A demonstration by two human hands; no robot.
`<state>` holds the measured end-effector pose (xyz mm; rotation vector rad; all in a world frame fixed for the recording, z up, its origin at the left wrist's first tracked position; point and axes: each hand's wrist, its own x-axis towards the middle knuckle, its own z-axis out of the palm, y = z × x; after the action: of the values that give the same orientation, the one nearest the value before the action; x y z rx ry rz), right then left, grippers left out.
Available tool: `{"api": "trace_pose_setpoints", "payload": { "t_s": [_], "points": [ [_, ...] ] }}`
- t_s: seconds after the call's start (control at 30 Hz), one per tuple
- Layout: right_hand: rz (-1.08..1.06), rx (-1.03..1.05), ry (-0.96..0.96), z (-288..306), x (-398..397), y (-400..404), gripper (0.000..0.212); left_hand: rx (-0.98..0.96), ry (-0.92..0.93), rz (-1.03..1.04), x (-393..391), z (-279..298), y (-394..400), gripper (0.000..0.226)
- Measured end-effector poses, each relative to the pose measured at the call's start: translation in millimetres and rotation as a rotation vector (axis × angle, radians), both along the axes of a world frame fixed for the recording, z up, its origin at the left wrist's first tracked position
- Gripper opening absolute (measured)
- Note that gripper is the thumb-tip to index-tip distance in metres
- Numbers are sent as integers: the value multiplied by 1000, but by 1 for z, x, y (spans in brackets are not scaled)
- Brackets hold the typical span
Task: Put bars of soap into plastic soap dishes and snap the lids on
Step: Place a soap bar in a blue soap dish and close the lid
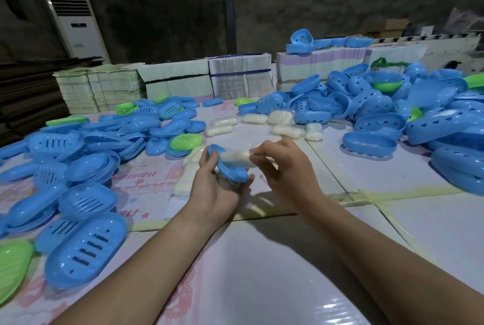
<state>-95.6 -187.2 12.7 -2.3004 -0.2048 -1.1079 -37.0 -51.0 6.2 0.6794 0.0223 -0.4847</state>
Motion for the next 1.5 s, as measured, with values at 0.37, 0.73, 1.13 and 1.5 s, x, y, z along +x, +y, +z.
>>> {"api": "trace_pose_setpoints", "payload": {
  "t_s": [0.37,0.73,1.13,1.5],
  "points": [
    [62,-44,81,-1,0,6,9,-51,7,-85,-9,4,-2,50],
    [212,-2,276,3,-2,-8,19,-41,55,-153,-15,12,0,52],
    [-4,-98,199,14,8,-43,27,-103,134,-161,-16,17,0,56],
    [-784,-30,724,-16,10,-146,38,33,151,-142,-22,10,-2,73]
  ]
}}
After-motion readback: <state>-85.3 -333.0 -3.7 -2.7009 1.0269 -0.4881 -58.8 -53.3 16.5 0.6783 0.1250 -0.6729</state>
